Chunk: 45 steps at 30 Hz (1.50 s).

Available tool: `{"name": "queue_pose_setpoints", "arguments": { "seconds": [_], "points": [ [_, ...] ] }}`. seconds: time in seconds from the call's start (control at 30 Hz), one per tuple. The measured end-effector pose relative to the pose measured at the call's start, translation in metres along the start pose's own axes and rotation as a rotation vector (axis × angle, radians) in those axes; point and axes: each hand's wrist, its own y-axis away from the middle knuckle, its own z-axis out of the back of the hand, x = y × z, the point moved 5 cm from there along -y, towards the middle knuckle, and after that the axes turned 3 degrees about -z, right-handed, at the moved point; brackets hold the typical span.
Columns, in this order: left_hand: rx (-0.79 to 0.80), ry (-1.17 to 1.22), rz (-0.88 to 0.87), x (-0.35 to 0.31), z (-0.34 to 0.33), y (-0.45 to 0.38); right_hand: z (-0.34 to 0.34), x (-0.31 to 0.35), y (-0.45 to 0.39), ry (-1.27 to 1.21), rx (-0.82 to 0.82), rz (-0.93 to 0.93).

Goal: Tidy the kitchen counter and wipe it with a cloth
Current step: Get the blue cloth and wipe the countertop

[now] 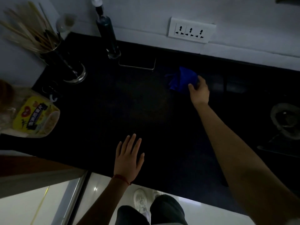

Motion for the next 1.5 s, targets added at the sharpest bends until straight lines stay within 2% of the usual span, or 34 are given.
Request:
{"name": "queue_pose_setpoints", "arguments": {
  "seconds": [0.2,0.47,0.63,0.77,0.93,1.1,1.27,1.43,1.5],
  "points": [
    [0.000,0.018,-0.011,0.001,0.002,-0.002,-0.029,0.009,-0.026,0.180,0.003,-0.063],
    [-0.012,0.022,-0.005,0.002,0.001,-0.001,-0.026,0.013,-0.004,0.086,0.020,-0.035],
    [-0.064,0.006,-0.009,0.001,0.002,0.000,-0.013,-0.008,0.067,-0.051,0.080,-0.072],
    [-0.080,0.035,-0.028,-0.002,0.005,0.001,0.001,-0.038,0.141,-0.123,0.042,-0.125],
    [-0.060,0.030,-0.069,-0.003,0.005,0.004,0.034,-0.083,0.231,-0.197,-0.088,-0.216],
    [-0.090,0.098,-0.143,-0.007,0.005,0.013,0.077,-0.136,0.318,-0.279,-0.296,-0.357],
    [-0.052,0.064,-0.381,-0.042,-0.003,0.040,0.115,-0.202,0.409,-0.387,-0.447,-0.503],
    [0.038,0.033,-0.847,-0.131,-0.025,0.103,0.141,-0.281,0.506,-0.511,-0.648,-0.729],
    [0.141,0.047,-0.991,-0.171,-0.043,0.132,0.149,-0.314,0.545,-0.557,-0.739,-0.834]
  ]
}}
